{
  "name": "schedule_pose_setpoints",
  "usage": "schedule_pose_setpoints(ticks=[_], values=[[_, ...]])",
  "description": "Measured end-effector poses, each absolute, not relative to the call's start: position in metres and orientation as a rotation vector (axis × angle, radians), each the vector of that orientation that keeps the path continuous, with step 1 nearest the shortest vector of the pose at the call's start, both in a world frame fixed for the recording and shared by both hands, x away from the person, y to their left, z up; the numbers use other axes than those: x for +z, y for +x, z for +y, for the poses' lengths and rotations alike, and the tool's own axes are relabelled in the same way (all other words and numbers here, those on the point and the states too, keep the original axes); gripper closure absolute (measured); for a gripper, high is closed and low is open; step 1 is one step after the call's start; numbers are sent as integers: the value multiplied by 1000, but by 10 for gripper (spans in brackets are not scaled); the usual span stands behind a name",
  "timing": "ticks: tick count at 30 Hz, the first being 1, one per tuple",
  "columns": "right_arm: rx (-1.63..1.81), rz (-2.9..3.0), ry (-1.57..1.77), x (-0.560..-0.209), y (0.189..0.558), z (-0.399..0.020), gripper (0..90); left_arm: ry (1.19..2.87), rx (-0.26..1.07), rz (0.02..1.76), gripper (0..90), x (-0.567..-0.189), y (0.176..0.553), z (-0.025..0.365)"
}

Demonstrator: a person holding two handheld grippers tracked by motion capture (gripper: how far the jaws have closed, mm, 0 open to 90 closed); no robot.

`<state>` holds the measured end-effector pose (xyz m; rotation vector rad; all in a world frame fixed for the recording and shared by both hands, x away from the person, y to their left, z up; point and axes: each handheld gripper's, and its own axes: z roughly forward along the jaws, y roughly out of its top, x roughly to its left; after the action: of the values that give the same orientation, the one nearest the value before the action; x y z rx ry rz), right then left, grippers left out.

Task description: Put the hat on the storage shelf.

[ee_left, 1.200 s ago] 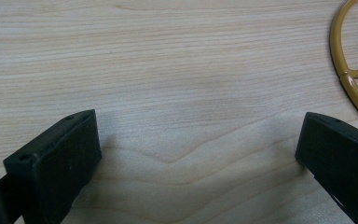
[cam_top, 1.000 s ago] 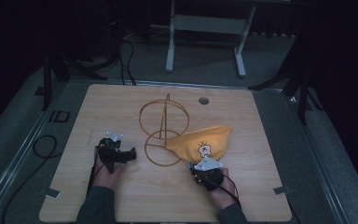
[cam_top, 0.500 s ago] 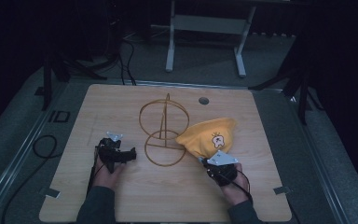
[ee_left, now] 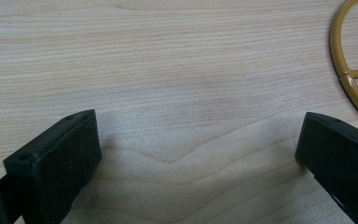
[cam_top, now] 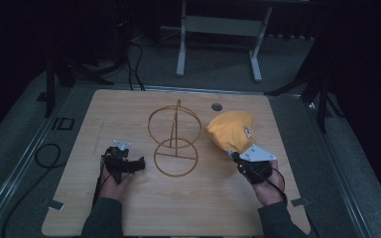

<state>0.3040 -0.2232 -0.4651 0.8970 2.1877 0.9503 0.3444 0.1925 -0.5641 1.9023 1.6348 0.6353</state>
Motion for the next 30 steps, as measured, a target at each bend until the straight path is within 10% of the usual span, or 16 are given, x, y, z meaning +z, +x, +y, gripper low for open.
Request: schedule_pose_setpoints(ticks=[30], values=[[915,2062,796,-378,311,-252,864,1902,636,1634,0,-564,344,193]])
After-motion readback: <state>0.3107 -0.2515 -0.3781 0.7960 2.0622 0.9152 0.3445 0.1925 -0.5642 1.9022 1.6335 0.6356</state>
